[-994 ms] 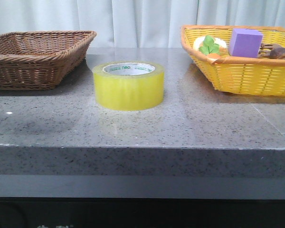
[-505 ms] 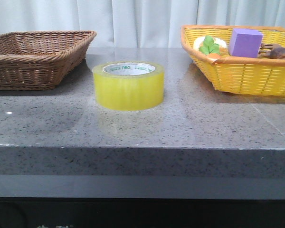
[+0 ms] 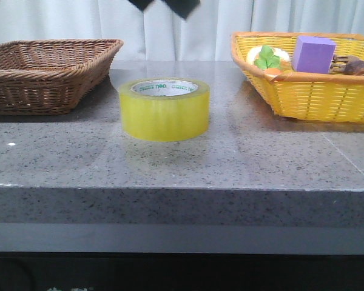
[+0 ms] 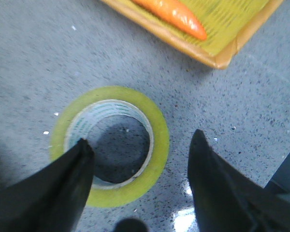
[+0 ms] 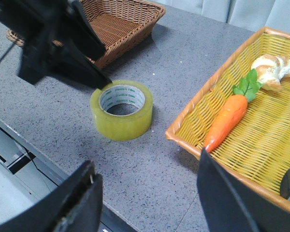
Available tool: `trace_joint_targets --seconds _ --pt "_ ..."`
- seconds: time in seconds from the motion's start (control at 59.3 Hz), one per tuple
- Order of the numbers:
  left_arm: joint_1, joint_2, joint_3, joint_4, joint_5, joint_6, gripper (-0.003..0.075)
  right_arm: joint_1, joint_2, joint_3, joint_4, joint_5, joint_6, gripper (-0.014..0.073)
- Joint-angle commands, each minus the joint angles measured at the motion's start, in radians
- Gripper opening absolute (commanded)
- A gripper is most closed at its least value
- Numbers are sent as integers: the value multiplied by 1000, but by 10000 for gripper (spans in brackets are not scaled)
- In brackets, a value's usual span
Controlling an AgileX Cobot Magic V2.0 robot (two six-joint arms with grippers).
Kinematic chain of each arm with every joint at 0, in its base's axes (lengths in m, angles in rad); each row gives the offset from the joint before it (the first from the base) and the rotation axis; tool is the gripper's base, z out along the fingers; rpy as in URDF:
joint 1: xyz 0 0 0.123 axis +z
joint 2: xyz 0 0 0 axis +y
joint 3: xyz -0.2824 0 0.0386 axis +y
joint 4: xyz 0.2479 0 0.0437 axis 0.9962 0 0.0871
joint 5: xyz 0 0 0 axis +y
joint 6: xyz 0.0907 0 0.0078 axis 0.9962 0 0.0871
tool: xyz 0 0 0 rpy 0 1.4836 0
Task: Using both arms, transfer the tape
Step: 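Lower the left gripper onto the tape roll and grasp its rim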
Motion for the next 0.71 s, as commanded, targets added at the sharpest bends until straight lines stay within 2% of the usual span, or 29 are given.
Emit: trace_joint_targets --seconds 0.0,0.202,0.607,0.691 --pt "-13 31 -84 -6 14 1 418 -7 2 -24 11 -72 -8 456" --pt "-13 149 -147 -16 55 1 418 -7 2 -24 11 -72 -8 456" --pt "-13 270 -154 -28 53 1 416 -7 2 -24 11 -72 -8 456" --pt "-13 271 -154 -28 56 1 352 -7 2 -24 11 -72 -8 456"
